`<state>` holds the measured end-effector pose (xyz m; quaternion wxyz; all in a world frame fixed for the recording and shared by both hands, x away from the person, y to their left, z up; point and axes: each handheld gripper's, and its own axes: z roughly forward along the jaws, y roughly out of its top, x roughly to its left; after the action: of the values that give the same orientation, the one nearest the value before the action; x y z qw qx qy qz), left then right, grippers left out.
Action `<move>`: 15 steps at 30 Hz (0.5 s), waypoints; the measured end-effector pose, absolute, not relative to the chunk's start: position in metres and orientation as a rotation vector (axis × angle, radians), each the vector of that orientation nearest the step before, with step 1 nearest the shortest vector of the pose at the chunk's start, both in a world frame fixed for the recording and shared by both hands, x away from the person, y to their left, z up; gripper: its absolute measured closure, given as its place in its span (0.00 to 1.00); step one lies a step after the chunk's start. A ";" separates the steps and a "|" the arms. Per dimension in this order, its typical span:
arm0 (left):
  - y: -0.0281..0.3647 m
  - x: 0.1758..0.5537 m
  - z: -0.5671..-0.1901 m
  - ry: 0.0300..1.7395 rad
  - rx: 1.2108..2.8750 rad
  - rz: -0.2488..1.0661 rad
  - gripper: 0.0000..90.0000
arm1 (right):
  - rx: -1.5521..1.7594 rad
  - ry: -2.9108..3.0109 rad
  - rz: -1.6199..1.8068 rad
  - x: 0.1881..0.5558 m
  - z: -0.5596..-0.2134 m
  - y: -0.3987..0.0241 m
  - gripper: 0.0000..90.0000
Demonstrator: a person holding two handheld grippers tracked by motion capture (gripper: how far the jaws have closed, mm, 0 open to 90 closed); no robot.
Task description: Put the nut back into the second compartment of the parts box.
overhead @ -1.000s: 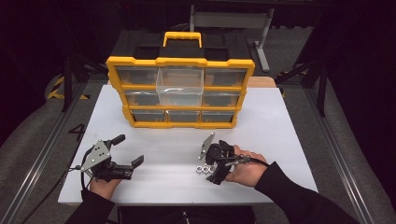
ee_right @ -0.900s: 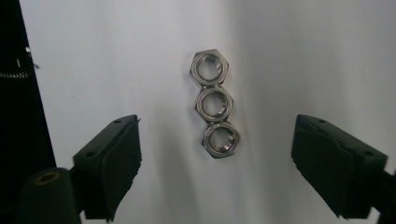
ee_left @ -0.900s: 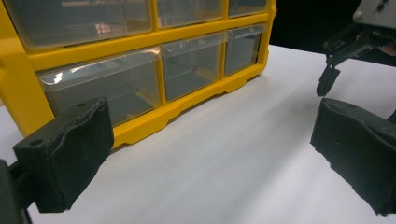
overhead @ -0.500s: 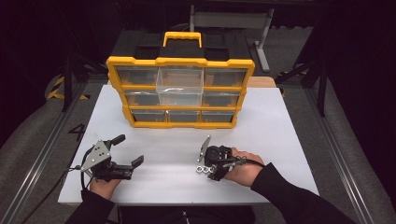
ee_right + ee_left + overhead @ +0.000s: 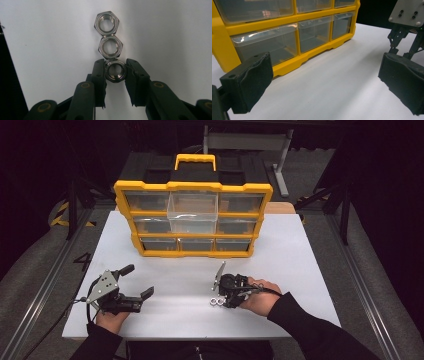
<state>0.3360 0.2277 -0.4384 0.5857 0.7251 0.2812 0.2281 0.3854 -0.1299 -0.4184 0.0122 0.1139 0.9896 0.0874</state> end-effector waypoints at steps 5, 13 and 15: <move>0.227 0.336 -0.438 0.657 1.690 0.528 0.00 | 0.354 3.080 0.300 0.384 -0.403 -0.131 0.77; 0.228 0.336 -0.438 0.657 1.691 0.530 0.00 | 0.345 3.041 0.363 0.386 -0.361 -0.132 0.77; 0.227 0.336 -0.438 0.657 1.690 0.530 0.00 | 0.359 3.039 0.381 0.386 -0.351 -0.132 0.77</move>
<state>0.3359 0.2275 -0.4385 0.5860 0.7249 0.2819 0.2272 0.3855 -0.1320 -0.3514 0.0288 0.1163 0.9851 0.1236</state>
